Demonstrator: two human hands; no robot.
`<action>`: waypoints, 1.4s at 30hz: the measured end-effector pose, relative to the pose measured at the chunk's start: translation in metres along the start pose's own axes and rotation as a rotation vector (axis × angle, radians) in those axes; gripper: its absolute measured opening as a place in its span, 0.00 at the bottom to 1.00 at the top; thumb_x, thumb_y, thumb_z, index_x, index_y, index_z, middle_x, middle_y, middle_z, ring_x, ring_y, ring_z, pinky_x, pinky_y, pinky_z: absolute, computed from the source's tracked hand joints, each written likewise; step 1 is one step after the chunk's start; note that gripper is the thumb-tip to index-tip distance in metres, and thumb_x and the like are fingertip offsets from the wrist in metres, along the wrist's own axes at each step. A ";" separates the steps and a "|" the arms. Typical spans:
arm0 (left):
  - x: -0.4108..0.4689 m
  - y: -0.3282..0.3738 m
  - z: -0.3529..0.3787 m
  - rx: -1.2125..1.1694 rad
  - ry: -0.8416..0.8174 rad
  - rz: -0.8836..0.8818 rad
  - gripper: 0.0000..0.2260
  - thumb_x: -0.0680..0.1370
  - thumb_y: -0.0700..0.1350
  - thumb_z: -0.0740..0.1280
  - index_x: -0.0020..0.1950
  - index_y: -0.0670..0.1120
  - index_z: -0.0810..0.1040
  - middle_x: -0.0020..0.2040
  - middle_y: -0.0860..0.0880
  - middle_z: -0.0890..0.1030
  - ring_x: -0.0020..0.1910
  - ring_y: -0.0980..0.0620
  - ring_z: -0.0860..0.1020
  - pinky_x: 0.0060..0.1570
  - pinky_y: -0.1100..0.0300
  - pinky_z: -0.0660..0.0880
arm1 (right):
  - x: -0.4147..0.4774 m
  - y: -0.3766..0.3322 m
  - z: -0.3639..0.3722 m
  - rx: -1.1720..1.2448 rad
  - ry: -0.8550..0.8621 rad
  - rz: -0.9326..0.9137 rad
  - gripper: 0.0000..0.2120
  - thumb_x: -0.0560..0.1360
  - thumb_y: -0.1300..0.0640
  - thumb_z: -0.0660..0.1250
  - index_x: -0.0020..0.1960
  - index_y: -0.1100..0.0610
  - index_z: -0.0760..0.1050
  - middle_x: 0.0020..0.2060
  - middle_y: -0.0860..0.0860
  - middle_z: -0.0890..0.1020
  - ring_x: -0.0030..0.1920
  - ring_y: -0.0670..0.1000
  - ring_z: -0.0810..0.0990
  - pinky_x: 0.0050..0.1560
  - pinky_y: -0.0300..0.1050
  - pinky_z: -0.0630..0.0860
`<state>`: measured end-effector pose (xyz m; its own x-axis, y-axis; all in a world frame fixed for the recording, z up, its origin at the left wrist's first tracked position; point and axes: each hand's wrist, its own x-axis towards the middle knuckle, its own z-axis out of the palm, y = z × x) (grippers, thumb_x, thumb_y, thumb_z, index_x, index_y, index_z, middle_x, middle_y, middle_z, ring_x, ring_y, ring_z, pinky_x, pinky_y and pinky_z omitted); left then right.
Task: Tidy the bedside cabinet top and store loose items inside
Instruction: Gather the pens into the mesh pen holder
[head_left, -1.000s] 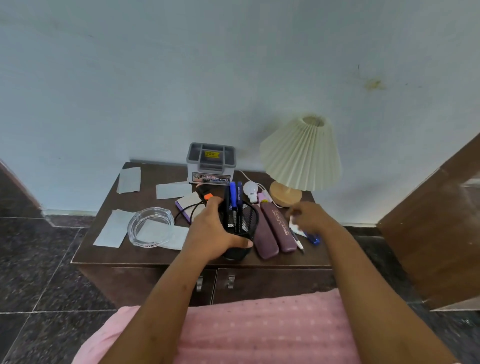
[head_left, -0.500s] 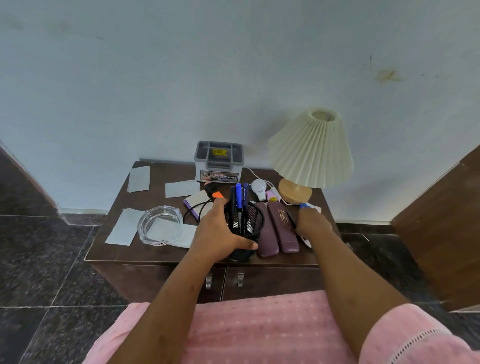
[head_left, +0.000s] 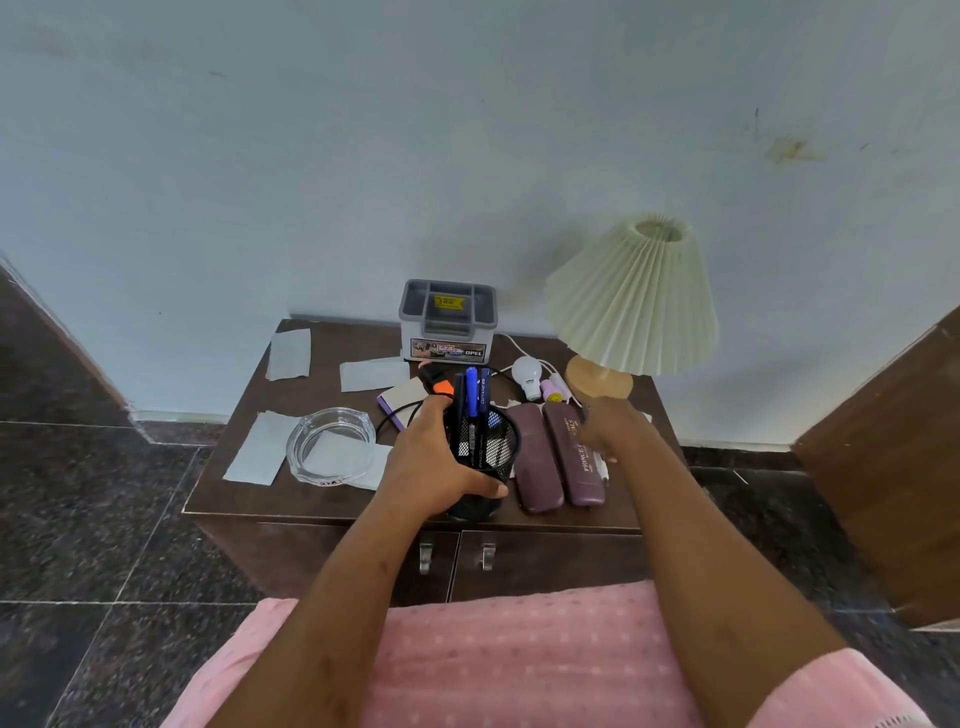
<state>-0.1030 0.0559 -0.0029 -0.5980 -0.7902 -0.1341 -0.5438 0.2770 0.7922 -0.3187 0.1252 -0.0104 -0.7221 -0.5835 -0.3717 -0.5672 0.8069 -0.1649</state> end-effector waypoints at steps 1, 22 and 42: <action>0.000 0.000 0.000 0.003 -0.001 -0.001 0.47 0.55 0.50 0.82 0.68 0.50 0.63 0.64 0.50 0.74 0.61 0.50 0.72 0.57 0.58 0.68 | -0.002 -0.004 -0.004 0.030 0.004 -0.017 0.07 0.74 0.59 0.63 0.38 0.59 0.68 0.37 0.55 0.75 0.40 0.56 0.76 0.41 0.44 0.72; 0.006 -0.008 -0.016 -0.007 0.074 0.019 0.43 0.55 0.52 0.81 0.64 0.50 0.65 0.50 0.57 0.71 0.49 0.55 0.72 0.47 0.62 0.68 | -0.049 -0.077 -0.021 0.441 0.125 -0.707 0.09 0.72 0.59 0.69 0.52 0.58 0.78 0.44 0.49 0.80 0.37 0.39 0.73 0.37 0.23 0.68; 0.011 -0.031 -0.065 -0.127 0.232 -0.094 0.38 0.53 0.58 0.80 0.59 0.55 0.69 0.48 0.60 0.74 0.51 0.53 0.74 0.54 0.57 0.72 | 0.015 -0.070 0.017 0.387 0.118 -0.452 0.13 0.78 0.62 0.57 0.57 0.56 0.77 0.54 0.54 0.80 0.53 0.51 0.76 0.51 0.42 0.71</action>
<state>-0.0540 0.0031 0.0102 -0.3895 -0.9173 -0.0823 -0.5038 0.1374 0.8528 -0.2837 0.0616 -0.0198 -0.4947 -0.8647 -0.0868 -0.6589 0.4384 -0.6113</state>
